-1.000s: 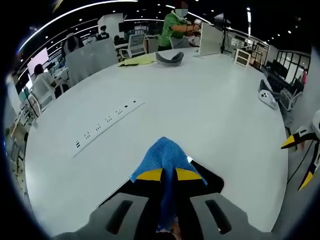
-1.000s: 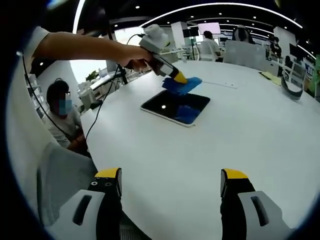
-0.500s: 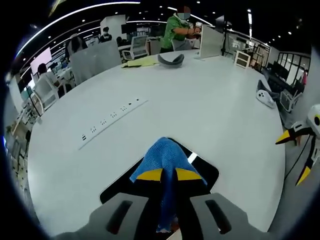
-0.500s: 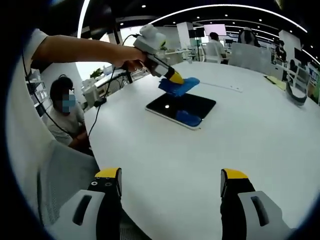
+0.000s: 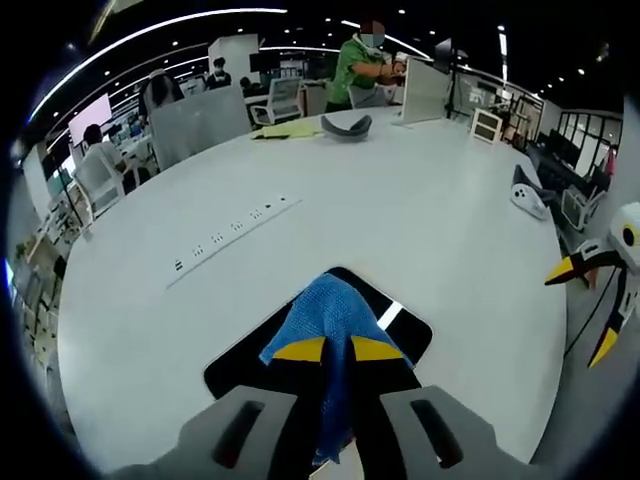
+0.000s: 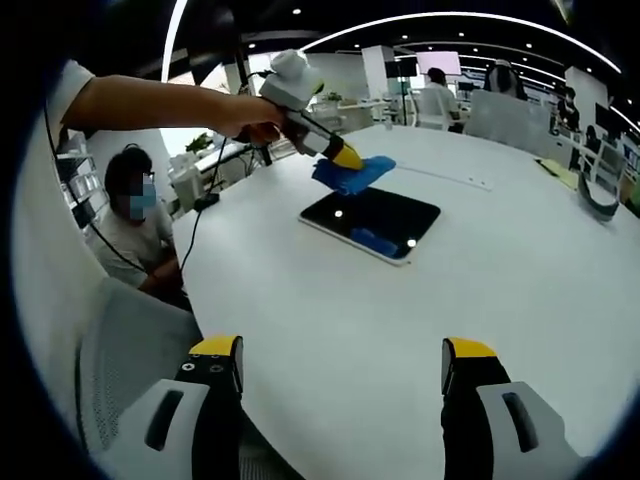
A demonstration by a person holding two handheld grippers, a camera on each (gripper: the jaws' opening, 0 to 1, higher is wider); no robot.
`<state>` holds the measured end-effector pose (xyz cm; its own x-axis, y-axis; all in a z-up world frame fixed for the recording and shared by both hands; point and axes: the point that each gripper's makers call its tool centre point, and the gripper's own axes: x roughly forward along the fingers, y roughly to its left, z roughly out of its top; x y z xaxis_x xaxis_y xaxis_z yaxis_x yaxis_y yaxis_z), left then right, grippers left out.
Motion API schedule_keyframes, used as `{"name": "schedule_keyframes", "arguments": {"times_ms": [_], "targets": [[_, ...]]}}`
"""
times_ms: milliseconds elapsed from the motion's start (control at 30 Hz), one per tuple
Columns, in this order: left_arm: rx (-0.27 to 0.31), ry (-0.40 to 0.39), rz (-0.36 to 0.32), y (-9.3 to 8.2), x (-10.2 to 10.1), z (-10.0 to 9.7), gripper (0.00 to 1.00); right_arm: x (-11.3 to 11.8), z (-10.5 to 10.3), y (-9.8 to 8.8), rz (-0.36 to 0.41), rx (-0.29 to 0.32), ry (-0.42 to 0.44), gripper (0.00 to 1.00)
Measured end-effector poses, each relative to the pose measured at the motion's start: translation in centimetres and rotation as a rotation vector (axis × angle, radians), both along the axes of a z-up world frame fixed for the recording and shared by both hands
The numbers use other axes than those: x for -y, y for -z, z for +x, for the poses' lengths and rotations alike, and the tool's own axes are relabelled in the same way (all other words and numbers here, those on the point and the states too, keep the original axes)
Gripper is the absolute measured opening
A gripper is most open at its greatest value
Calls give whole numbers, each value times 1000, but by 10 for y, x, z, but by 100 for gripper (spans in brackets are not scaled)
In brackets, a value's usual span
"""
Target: Wipe the mirror surface with the cleaning cloth until all visible marks leave the cleaned area.
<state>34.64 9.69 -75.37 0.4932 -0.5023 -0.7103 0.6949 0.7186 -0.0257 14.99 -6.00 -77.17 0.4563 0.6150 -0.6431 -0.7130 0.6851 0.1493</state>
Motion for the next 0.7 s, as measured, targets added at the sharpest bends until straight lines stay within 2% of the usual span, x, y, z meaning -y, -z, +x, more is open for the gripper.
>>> {"name": "schedule_keyframes", "arguments": {"times_ms": [700], "targets": [[3, -40, -15, 0, -26, -28, 6, -7, 3, -3, -4, 11, -28, 80]]}}
